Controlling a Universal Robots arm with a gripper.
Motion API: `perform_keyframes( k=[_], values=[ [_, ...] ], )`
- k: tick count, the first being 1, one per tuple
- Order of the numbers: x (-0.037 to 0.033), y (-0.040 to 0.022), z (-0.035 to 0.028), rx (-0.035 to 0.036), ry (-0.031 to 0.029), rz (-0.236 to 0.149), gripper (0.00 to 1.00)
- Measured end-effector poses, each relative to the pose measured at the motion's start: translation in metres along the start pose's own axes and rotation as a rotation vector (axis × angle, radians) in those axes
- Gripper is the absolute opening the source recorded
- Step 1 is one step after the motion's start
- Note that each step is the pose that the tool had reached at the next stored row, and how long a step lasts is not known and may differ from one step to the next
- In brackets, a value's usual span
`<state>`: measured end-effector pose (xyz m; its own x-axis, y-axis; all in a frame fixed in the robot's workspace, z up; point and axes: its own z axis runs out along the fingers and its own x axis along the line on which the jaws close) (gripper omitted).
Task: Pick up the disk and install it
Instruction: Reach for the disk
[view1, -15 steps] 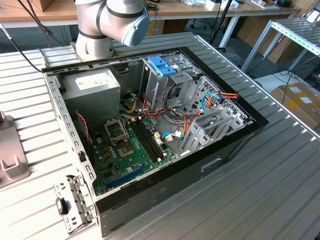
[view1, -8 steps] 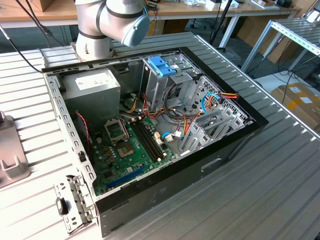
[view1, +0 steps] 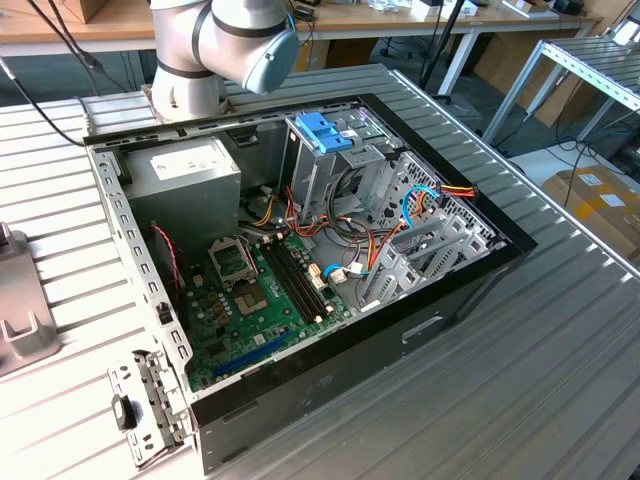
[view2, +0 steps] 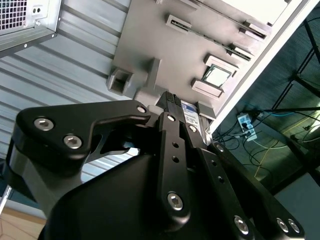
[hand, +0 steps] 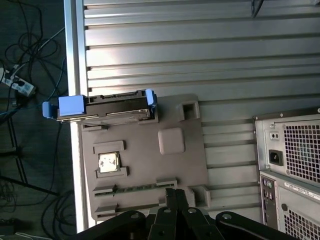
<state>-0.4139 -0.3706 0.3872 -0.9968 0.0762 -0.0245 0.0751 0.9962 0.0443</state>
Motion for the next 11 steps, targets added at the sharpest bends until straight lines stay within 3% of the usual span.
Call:
perform_keyframes(
  k=[11],
  values=[
    [0.0055, -0.0004, 0.0002, 0.0, 0.0001, 0.0, 0.11]
  ],
)
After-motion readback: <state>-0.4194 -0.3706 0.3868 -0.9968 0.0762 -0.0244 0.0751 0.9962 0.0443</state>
